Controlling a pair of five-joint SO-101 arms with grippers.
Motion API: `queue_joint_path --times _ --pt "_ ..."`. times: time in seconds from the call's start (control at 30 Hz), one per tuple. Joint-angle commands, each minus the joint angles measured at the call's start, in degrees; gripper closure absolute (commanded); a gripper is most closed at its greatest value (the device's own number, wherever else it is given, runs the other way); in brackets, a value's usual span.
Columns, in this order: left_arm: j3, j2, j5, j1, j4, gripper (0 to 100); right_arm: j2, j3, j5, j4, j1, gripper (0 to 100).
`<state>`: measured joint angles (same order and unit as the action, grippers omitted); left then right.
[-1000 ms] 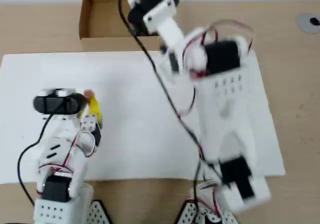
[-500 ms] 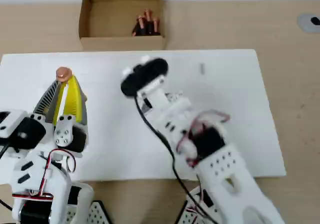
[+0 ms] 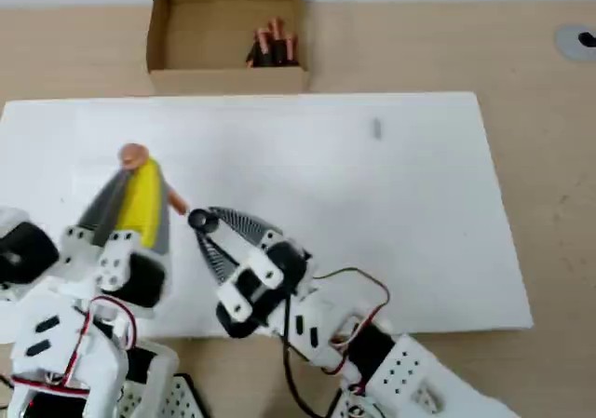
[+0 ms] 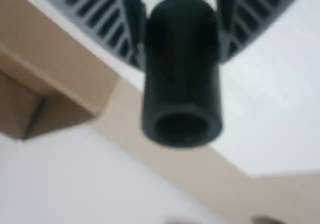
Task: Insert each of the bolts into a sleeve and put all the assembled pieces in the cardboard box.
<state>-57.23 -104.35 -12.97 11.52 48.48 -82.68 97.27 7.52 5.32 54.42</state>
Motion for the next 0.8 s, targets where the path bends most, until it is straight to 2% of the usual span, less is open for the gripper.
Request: queue_joint_path --times 0.0,0.2,0.57,0.77 --pt "2.6 -0.1 -0.1 4.6 -0.3 100 -1.7 0.1 -0.6 2.0 1.4 98.7" --pt "-0.4 -0.1 0.5 5.5 -0.3 100 -2.2 0.1 -1.4 1.9 1.1 98.7" --pt "1.3 -0.1 9.8 5.2 0.2 100 -2.2 0.1 -1.4 1.8 1.0 98.8" --pt "0.8 -0.1 9.8 5.5 0.2 100 -2.2 0.1 -1.4 1.8 1.0 98.8"
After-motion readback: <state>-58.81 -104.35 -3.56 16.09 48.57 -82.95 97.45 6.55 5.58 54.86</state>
